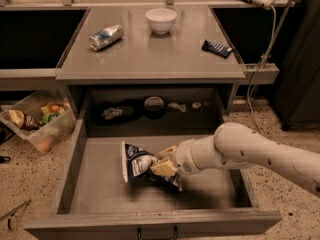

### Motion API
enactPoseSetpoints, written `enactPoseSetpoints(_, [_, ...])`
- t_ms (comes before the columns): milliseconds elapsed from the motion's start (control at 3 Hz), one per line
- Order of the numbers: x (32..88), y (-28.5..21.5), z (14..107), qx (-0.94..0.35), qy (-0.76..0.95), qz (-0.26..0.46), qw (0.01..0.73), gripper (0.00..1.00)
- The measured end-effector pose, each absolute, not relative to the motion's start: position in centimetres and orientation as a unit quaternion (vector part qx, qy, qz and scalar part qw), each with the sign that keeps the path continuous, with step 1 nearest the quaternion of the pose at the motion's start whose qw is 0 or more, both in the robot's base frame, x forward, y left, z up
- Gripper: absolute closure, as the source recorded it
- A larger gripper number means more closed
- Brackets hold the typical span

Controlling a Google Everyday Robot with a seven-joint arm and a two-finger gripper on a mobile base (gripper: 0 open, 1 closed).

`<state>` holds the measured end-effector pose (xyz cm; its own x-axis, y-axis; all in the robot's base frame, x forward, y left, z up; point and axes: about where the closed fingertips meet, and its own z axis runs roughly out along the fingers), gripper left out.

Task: Place blue chip bag into middle drawer

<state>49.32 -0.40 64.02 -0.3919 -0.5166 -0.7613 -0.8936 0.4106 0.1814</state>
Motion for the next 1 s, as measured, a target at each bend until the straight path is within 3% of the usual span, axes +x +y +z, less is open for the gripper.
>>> enactPoseSetpoints(667, [49.32, -0.39, 64.02, -0.453, 0.779, 0.3, 0.315, 0.12])
enactPoseSetpoints(1000, [49.32, -0.39, 64.02, -0.453, 0.779, 0.3, 0.315, 0.0])
